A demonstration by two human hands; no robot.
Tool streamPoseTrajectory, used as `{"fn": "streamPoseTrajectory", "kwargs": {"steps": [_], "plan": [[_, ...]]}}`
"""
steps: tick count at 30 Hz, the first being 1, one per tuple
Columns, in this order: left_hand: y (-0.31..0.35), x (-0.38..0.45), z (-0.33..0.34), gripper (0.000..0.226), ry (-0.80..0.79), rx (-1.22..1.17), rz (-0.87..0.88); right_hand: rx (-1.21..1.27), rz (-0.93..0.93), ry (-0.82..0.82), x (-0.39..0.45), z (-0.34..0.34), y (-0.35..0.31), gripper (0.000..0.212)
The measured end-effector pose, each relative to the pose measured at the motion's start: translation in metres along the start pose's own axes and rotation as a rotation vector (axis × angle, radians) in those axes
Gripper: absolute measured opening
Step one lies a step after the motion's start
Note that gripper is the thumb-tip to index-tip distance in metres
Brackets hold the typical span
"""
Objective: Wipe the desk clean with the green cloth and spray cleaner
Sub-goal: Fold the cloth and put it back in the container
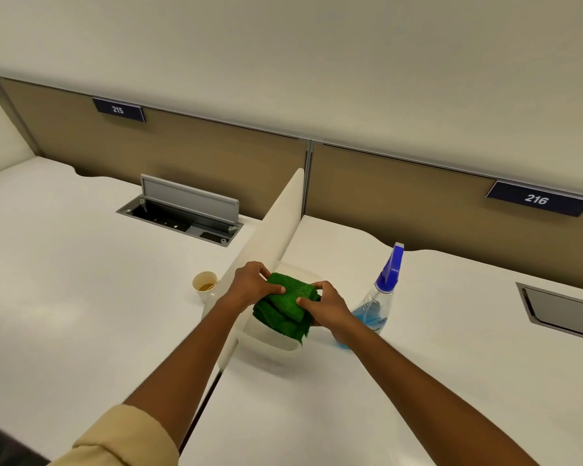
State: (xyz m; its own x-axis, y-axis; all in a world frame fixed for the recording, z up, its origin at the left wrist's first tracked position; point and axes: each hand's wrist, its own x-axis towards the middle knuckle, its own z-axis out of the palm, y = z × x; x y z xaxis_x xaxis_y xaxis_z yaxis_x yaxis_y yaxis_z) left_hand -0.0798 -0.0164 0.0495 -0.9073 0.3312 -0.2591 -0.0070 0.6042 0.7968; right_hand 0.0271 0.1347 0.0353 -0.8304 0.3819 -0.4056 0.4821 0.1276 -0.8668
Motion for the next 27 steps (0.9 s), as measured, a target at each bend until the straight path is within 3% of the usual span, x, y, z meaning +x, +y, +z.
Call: {"fn": "streamPoseTrajectory", "kwargs": {"steps": [6,16,23,27], "plan": [[0.000,0.013,0.007,0.054,-0.004,0.279,0.000,-0.250,-0.033,0.015,0.021,0.012,-0.005,0.045],[-0.004,0.009,0.016,0.032,-0.093,0.659,-0.007,-0.671,-0.071,-0.047,0.031,0.040,-0.006,0.042],[-0.009,0.005,0.033,0.027,-0.066,0.843,0.038,-0.795,-0.076,-0.022,0.031,0.053,0.001,0.028],[-0.015,0.001,0.042,0.024,-0.079,0.889,0.035,-0.939,-0.093,-0.072,0.029,0.058,0.003,0.008]]}}
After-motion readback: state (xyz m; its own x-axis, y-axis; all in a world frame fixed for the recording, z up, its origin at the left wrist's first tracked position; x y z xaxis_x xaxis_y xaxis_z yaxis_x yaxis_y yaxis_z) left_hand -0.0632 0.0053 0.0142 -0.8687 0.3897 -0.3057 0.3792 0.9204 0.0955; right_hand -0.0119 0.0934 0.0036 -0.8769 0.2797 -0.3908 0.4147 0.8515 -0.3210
